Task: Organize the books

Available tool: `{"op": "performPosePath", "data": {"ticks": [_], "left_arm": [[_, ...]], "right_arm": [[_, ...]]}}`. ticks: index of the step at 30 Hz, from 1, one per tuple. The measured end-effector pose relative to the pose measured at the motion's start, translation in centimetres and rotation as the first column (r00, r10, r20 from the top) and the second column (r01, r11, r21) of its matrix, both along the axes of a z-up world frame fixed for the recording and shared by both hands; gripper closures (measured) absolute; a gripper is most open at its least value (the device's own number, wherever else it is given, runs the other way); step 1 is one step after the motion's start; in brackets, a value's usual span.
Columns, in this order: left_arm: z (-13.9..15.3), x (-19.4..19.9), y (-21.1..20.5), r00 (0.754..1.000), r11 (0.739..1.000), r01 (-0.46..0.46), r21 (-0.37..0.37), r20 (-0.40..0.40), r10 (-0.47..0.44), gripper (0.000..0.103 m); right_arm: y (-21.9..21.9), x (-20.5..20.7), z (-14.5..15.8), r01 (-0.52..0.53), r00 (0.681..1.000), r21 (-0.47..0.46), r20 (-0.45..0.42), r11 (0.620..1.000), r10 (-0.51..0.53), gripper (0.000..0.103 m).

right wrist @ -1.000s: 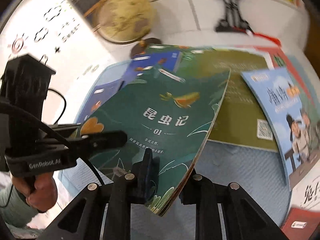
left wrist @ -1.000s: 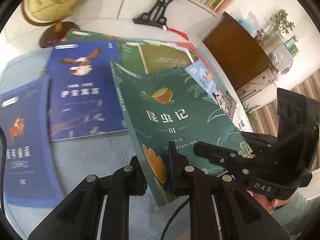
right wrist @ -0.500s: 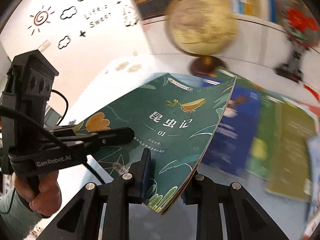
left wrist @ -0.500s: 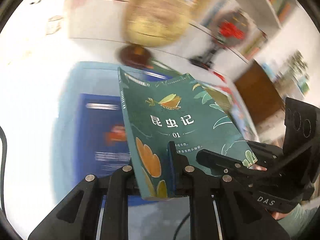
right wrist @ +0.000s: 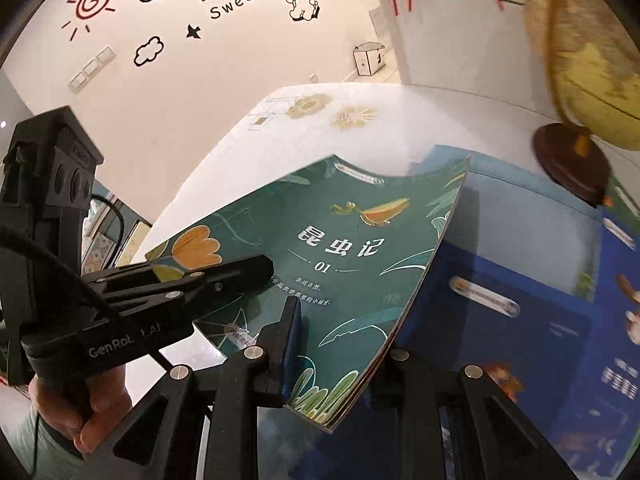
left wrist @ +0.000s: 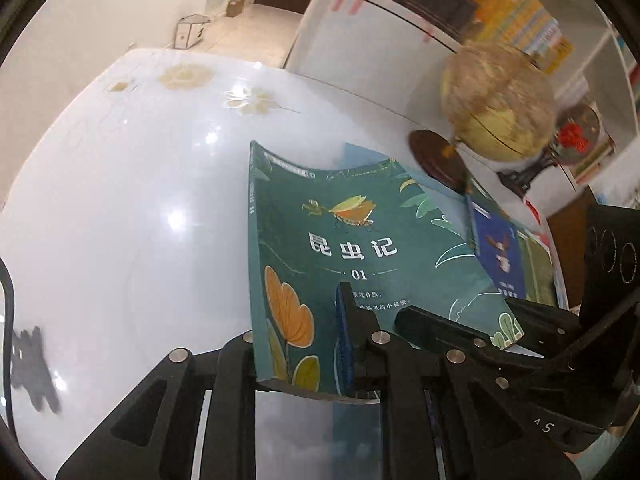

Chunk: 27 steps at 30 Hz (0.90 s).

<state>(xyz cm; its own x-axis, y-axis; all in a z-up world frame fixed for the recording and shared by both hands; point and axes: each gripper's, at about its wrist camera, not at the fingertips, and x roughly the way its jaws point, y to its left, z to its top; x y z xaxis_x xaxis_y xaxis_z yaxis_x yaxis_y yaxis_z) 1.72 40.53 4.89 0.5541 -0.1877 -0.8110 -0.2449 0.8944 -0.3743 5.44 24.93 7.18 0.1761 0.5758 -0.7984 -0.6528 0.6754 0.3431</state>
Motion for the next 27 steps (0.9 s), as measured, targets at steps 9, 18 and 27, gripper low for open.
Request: {"op": "performPosePath", "data": {"ticks": [9, 18, 27], "left_arm": [[-2.4, 0.2, 3.2, 0.997, 0.998, -0.031, -0.047, -0.079, 0.027, 0.072], [-4.4, -1.6, 3.1, 0.979, 0.996, -0.06, 0.065, -0.191, 0.071, 0.06], [-1.5, -4.4, 1.3, 0.985, 0.99, -0.064, 0.127, -0.151, 0.083, 0.06]], "right_arm": [[3.9, 1.2, -1.8, 0.03, 0.999, -0.043, -0.024, 0.999, -0.031, 0.079], [2.9, 2.1, -4.0, 0.048, 0.989, -0.089, -0.136, 0.995, -0.06, 0.067], [-1.5, -1.3, -3.1, 0.013, 0.986, -0.064, -0.166, 0.998, -0.024, 0.063]]}}
